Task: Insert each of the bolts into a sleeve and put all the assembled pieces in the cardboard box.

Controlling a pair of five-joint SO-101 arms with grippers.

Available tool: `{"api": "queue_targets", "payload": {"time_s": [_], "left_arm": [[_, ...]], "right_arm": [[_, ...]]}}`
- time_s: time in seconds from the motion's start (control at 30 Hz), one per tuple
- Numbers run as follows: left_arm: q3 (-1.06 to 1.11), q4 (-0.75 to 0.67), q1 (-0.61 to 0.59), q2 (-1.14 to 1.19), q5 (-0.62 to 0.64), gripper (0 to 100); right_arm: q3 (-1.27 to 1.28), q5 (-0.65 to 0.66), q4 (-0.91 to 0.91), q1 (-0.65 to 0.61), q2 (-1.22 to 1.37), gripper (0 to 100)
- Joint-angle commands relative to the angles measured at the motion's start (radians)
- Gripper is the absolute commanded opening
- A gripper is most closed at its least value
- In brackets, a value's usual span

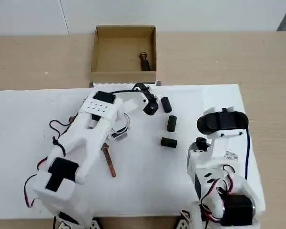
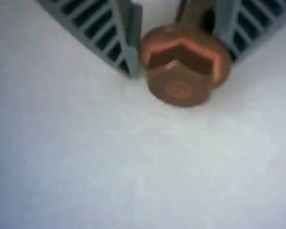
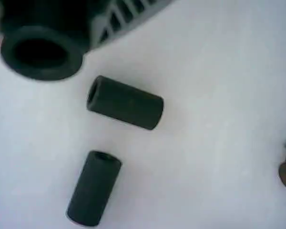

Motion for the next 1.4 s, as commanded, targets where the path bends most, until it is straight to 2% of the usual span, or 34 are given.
{"api": "queue_targets", "payload": {"time_s": [0.0, 0.1, 0.47, 0.63, 0.9, 1.0, 1.2, 1.37], "left_arm": [[-0.028, -0.028, -0.029, 0.025, -0.025, 6], [-0.028, -0.023, -0.026, 0.025, -0.026, 0], [-0.074, 0.012, -0.02, 0.017, -0.025, 1], [-0.271, 0.161, -0.018, 0.017, 0.006, 1], [-0.693, 0.394, 0.083, 0.017, 0.288, 1], [-0.835, 0.491, 0.137, 0.017, 0.307, 1], [-1.01, 0.482, 0.16, -0.046, 0.305, 1], [-1.012, 0.476, 0.192, -0.149, 0.31, 0]], "right_arm": [[-0.003, 0.008, -0.025, 0.007, -0.007, 0.3], [-0.003, 0.008, -0.025, 0.007, -0.007, 0.3], [-0.005, 0.008, -0.025, 0.005, -0.016, 0.3], [-0.028, 0.008, -0.039, 0.007, -0.018, 0.3], [-0.054, 0.014, -0.053, 0.004, -0.018, 0.3], [-0.054, 0.014, -0.048, 0.004, -0.018, 0.3], [-0.048, 0.014, -0.045, 0.004, -0.018, 0.3], [-0.043, 0.014, -0.044, 0.004, -0.018, 0.3]]}}
